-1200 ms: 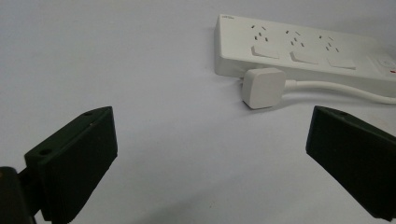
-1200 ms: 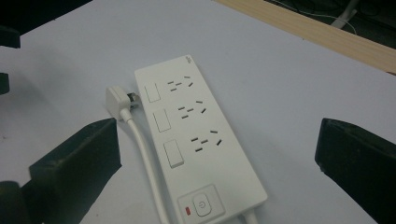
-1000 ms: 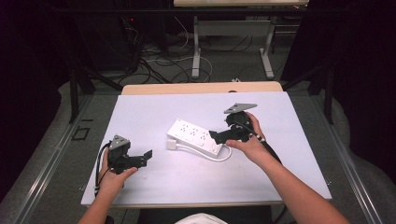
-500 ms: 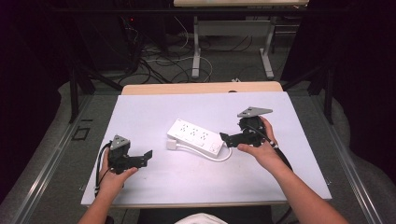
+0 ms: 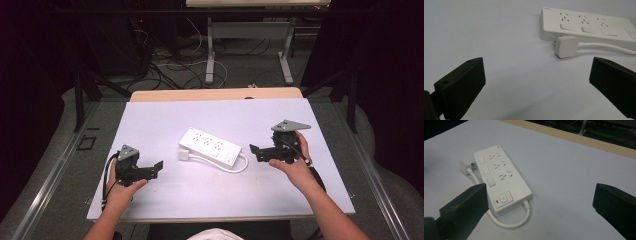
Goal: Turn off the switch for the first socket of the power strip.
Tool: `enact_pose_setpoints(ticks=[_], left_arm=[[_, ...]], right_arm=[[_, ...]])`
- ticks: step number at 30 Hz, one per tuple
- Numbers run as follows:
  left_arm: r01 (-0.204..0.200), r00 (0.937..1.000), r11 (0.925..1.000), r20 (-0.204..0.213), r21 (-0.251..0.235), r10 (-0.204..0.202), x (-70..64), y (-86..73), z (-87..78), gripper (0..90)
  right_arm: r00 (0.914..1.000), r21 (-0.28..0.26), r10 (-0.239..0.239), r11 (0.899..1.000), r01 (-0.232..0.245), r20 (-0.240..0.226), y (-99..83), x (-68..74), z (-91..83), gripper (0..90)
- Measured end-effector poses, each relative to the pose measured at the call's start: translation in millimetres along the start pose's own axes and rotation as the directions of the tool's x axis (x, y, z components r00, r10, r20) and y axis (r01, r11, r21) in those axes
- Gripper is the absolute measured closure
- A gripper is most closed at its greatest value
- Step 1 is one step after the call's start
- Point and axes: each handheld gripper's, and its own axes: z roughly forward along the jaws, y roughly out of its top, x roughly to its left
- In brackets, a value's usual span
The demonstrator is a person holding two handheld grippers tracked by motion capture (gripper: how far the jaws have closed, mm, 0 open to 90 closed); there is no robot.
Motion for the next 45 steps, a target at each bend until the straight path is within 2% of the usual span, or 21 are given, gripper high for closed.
enact_pose_setpoints(ticks=[6, 11, 13, 16, 22, 29, 41, 43, 45], left_arm=[[-0.002, 1.0000, 1.0000, 0.003, 0.010, 0.002, 0.1, 0.4, -0.7, 0.5], [0.001, 1.0000, 1.0000, -0.003, -0.001, -0.001, -0.1, -0.1, 0.0, 0.5], [-0.001, 1.0000, 1.0000, 0.002, 0.009, 0.001, 0.2, 0.3, -0.7, 0.5], [-0.002, 1.0000, 1.0000, 0.001, 0.010, 0.002, 0.1, 0.3, -0.7, 0.5], [-0.001, 1.0000, 1.0000, -0.001, 0.001, 0.001, 0.2, -0.1, -0.3, 0.5], [0.000, 1.0000, 1.0000, 0.000, 0.009, 0.000, 0.2, 0.1, -0.6, 0.5], [-0.002, 1.0000, 1.0000, 0.000, 0.009, 0.002, 0.6, 0.1, -0.5, 0.5], [-0.003, 1.0000, 0.9999, 0.004, 0.016, 0.003, 0.9, 0.4, -1.1, 0.5], [-0.003, 1.0000, 0.9999, 0.004, 0.016, 0.003, 0.9, 0.3, -1.1, 0.5]], right_arm=[[0.9990, -0.017, 0.033, 0.999, -0.033, 0.032, -12.2, -12.4, -7.3, 0.0], [0.9959, -0.015, 0.061, 0.998, -0.061, 0.066, -23.1, -20.9, -10.9, 0.0], [0.9949, -0.012, 0.070, 0.998, -0.070, 0.073, -27.5, -23.9, -12.4, 0.0], [0.9929, -0.019, 0.072, 0.997, -0.070, 0.095, -33.7, -28.6, -14.0, 0.0], [0.9844, -0.022, 0.112, 0.994, -0.110, 0.135, -47.1, -37.4, -16.0, 0.0], [0.9717, -0.014, 0.122, 0.993, -0.121, 0.202, -62.6, -46.7, -16.1, 0.0], [0.9539, -0.018, 0.172, 0.985, -0.172, 0.246, -83.1, -62.7, -11.4, 0.0], [0.9479, -0.024, 0.186, 0.982, -0.186, 0.258, -86.1, -64.4, -10.9, 0.0], [0.9479, -0.025, 0.184, 0.983, -0.184, 0.260, -88.8, -67.5, -10.7, 0.0]])
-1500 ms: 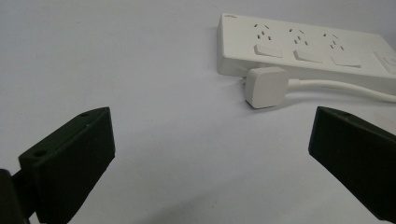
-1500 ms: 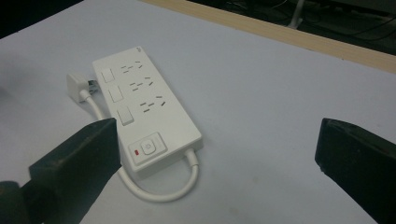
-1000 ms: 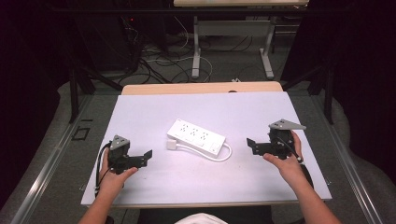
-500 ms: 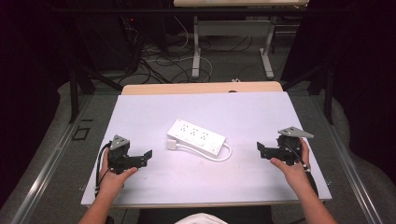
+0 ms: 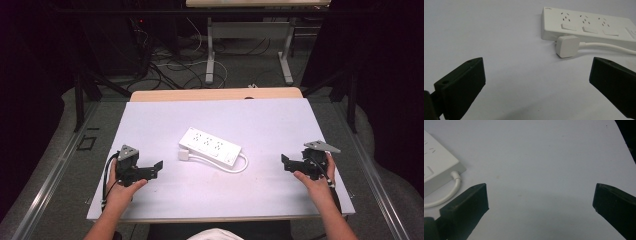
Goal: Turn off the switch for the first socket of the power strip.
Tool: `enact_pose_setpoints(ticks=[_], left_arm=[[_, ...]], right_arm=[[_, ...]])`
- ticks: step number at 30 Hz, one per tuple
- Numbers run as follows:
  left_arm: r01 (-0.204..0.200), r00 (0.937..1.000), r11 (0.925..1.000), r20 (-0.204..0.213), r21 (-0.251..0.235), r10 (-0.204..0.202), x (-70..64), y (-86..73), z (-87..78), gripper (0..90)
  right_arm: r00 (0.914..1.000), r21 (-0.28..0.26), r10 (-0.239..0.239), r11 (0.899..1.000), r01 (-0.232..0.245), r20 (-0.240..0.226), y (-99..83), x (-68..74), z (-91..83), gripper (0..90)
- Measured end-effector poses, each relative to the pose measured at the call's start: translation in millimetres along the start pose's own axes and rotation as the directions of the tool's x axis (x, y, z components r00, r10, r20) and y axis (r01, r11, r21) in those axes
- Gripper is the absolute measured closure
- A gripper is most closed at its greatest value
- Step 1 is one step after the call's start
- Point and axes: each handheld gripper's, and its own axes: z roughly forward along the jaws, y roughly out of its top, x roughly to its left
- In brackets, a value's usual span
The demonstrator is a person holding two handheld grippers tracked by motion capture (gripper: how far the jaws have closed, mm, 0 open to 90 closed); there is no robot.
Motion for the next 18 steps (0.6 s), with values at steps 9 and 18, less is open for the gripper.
enact_pose_setpoints(ticks=[9, 18], left_arm=[[0.003, 1.0000, 1.0000, -0.004, -0.008, -0.003, 0.2, 0.0, 0.0, 0.5], [0.004, 1.0000, 1.0000, -0.005, -0.007, -0.004, 0.2, 0.0, 0.7, 0.5]], right_arm=[[0.9991, 0.009, 0.042, 0.999, -0.042, 0.009, -10.4, -10.0, 3.3, 0.0], [0.9988, 0.027, 0.047, 0.999, -0.047, 0.016, -16.1, -13.9, 7.0, 0.0]])
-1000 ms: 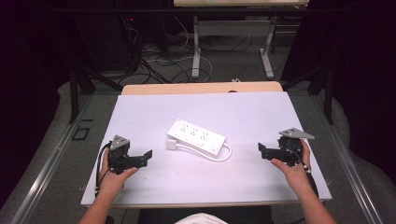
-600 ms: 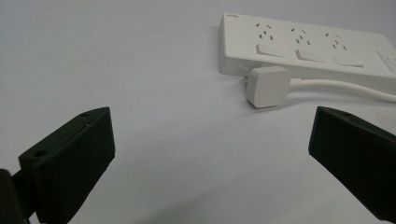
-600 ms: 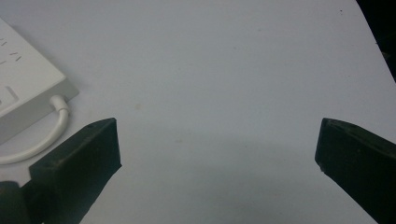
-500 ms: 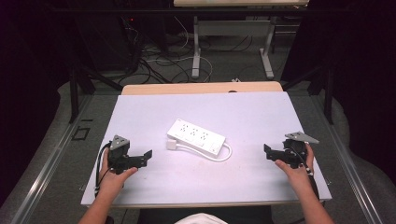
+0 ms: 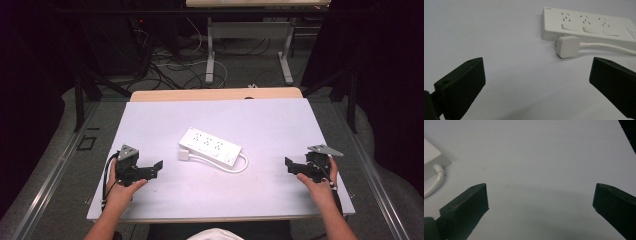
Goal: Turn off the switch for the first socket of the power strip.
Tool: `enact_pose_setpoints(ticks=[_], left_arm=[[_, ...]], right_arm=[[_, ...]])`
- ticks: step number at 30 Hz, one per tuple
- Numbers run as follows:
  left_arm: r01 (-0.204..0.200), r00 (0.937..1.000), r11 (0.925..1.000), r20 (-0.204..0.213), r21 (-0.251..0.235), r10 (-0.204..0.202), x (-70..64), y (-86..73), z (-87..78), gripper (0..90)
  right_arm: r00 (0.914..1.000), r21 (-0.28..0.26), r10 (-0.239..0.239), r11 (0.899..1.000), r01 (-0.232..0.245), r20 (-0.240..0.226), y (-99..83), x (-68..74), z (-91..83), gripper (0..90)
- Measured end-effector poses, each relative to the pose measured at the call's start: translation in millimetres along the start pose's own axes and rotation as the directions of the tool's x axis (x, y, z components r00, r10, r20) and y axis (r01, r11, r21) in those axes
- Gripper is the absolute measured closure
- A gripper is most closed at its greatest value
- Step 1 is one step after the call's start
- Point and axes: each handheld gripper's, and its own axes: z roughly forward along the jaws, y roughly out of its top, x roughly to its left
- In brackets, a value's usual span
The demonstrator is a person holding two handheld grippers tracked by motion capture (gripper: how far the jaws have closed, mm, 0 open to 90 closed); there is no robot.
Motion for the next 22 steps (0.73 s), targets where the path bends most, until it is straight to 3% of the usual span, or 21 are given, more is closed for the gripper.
enact_pose_setpoints(ticks=[16, 22], left_arm=[[0.003, 0.9999, 0.9999, -0.010, -0.012, -0.003, 1.0, -0.8, -0.3, 0.5], [0.000, 1.0000, 1.0000, -0.002, 0.005, 0.000, 1.8, -0.1, -1.4, 0.5]], right_arm=[[1.0000, 0.001, 0.005, 1.000, -0.005, -0.008, -0.5, 1.0, 3.2, 0.0], [0.9999, 0.001, 0.006, 1.000, -0.006, -0.008, -0.5, 1.1, 3.3, 0.0]])
